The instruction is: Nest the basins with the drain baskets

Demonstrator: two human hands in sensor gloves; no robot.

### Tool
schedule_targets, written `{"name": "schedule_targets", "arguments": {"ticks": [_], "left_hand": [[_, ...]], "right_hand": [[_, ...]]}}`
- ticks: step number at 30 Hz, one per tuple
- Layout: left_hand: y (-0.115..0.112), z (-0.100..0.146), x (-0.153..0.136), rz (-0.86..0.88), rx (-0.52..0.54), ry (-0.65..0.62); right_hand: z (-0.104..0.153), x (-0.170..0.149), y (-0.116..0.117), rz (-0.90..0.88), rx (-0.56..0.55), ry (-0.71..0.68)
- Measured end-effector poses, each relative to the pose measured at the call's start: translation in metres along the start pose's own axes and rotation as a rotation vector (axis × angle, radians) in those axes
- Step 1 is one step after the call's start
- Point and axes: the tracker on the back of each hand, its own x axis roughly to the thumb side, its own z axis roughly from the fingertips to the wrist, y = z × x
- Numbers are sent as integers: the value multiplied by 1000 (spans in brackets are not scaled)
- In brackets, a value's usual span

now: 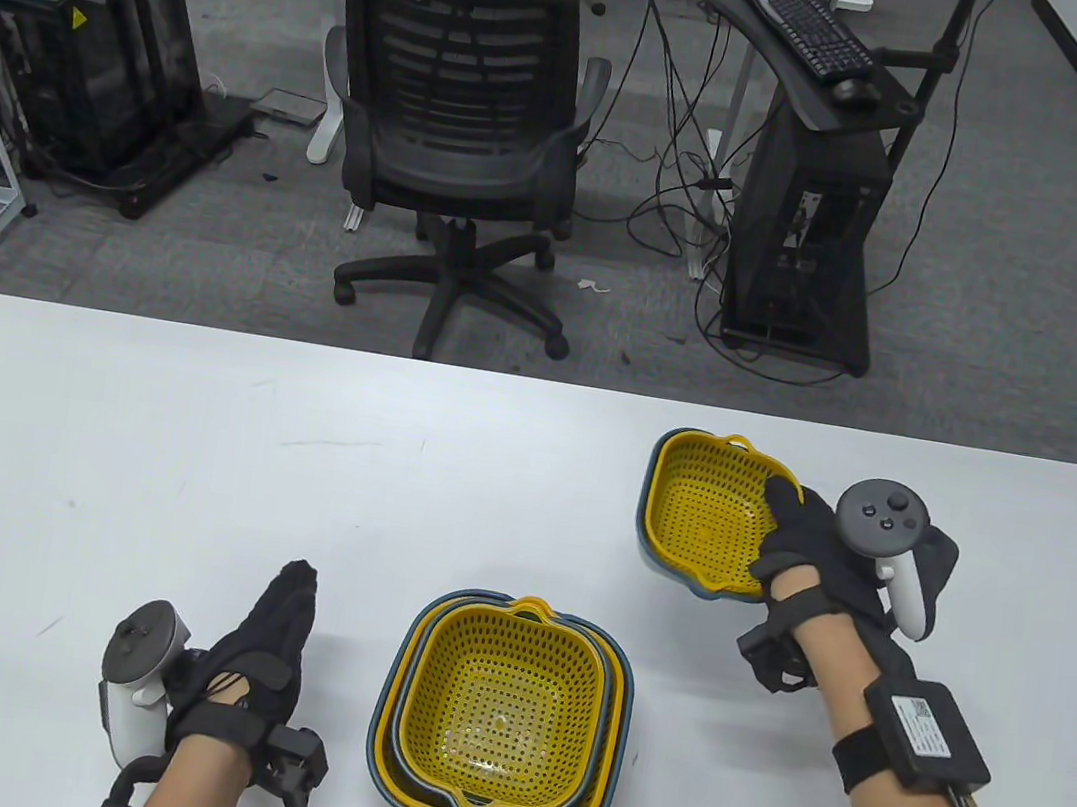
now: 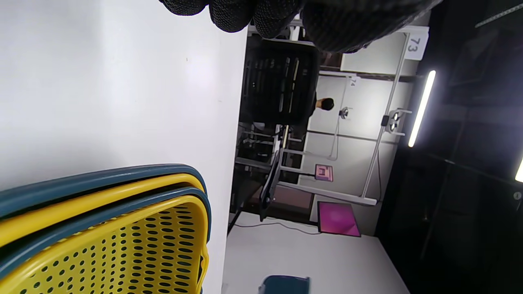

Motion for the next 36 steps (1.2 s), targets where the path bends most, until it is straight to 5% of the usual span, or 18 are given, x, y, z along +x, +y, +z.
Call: {"name": "schedule_targets", "arguments": {"ticks": [5,9,15,23,29,33,36], "left_hand": [[10,-1,-2,22,30,19],[9,0,1,24,21,8],[6,2,5,12,8,-10],[2,-4,-1,-97,-74,38],[-2,-12,6,-495,-183,-13],[0,-12,19,-822,-141,-158],[6,-14,20,-1066,-140,-160]], "right_hand": [[81,60,49,112,144,-148],[118,79,95,269,164,-119],[132,85,149,357,133,18],[121,58,190,537,309,121],[124,55,183,440,318,45],[126,47,138,265,257,-63],[120,13,104,270,222,-99]]}}
